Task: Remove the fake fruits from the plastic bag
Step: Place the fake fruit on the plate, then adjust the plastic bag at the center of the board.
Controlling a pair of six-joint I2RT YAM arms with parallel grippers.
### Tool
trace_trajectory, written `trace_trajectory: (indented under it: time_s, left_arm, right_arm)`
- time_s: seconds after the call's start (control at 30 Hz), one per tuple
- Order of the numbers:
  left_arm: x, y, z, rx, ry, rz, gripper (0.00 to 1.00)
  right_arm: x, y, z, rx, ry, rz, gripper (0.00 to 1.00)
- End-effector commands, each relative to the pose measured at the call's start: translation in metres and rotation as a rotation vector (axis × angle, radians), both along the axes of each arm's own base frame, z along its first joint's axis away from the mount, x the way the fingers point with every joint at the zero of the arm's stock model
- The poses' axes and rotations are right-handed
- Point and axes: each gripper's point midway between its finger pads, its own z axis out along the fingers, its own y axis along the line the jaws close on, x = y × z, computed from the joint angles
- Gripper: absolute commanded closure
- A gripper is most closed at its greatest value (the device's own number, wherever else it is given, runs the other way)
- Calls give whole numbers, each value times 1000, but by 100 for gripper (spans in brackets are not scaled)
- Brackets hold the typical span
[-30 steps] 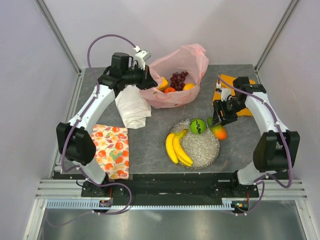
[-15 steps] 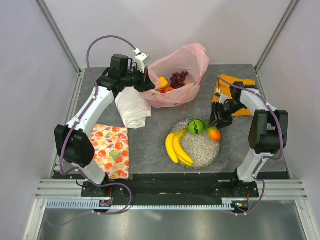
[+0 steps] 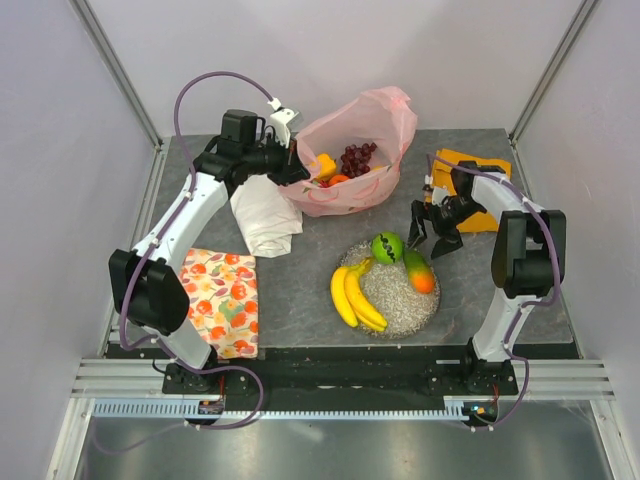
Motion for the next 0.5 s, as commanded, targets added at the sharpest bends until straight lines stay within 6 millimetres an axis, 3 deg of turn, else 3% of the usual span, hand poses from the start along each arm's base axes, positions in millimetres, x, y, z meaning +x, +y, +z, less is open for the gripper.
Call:
trace_trajectory:
  time_s: [0.0, 0.07, 0.1, 0.17, 0.2, 0.3, 0.33, 0.37, 0.47]
  left_arm:
    - [-12, 1, 13, -11, -40, -32, 98]
    - [-21, 2, 15, -17, -37, -42, 98]
    - [-26, 3, 7, -13, -18, -48, 98]
    - [-38, 5, 8, -12, -24, -68, 98]
    - [-43, 7, 0, -5, -8, -73, 98]
    - [-54, 12, -3, 17, -28, -91, 98]
    - [-57, 14, -4, 23, -24, -93, 98]
    - [-60, 15, -2, 26, -32, -92, 99]
    - [-66, 19, -12, 51, -19, -96, 98]
  right_arm:
    - [15, -8, 36, -37, -115, 22, 2]
    - [19, -14, 57, -45, -180, 59, 2]
    - [30, -14, 85, -45, -291, 92, 2]
    - [38, -12, 120, -28, -438, 184, 2]
    - [45, -9, 157, -16, -569, 210, 2]
    - [60, 9, 225, 41, -865, 271, 2]
    - [59, 31, 237, 81, -922, 316, 2]
    - [69, 42, 253, 87, -1020, 336, 2]
    - [80, 88, 251, 103, -1097, 431, 2]
